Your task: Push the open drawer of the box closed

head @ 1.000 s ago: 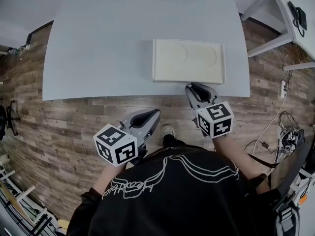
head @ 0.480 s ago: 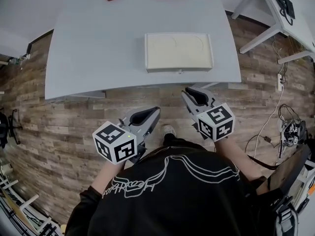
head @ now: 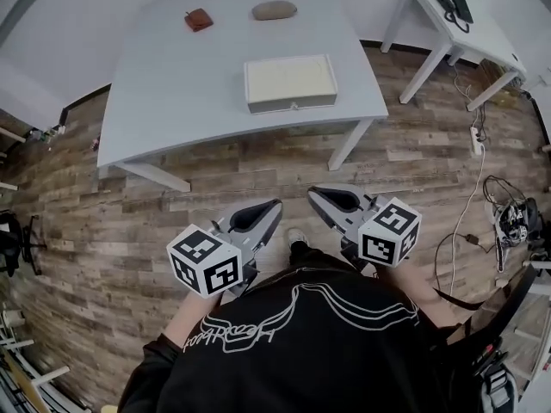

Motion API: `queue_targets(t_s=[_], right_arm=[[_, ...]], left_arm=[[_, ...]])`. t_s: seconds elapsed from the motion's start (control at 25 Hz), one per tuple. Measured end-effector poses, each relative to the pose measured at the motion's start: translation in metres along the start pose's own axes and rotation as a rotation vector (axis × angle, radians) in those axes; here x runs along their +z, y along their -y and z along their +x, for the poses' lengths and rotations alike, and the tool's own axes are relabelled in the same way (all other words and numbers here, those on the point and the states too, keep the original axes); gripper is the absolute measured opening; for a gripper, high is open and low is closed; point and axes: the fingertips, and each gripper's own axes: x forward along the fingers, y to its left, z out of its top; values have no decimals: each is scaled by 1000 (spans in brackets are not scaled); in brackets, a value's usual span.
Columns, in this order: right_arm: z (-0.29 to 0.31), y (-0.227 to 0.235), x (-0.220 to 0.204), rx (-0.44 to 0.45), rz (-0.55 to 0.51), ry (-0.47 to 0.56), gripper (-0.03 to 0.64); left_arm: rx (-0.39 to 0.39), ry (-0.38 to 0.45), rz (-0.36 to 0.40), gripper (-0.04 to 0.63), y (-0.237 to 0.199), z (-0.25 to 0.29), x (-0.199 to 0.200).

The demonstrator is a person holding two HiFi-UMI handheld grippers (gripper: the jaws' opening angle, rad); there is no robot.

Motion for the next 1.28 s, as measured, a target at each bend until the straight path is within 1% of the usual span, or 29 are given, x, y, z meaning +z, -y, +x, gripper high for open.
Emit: queue_targets(t_s=[0.12,0.28,0.52,0.76,1.0,1.28], right_arm=[[-25,-36,-9,32,-2,15,9],[-50,-74,-22,80,10,21,9],[-70,-107,-34,84,-29,11,8],[-76,-116,-36,67,-39,8,8],[-74,-118,-43,45,-32,-13,9],[-68,-118,-48,39,-28,-21,9]], left_arm=[[-14,7,33,8,29,-14,-11],[-31,26,55,8,63,-29,-21],[-46,37,88,8,94,-44,-30],[-53,46,103,8,104,-51,-33],[-62,62,90,8,106,-55,-34],[-57,63,70,8,98,-58,-41]])
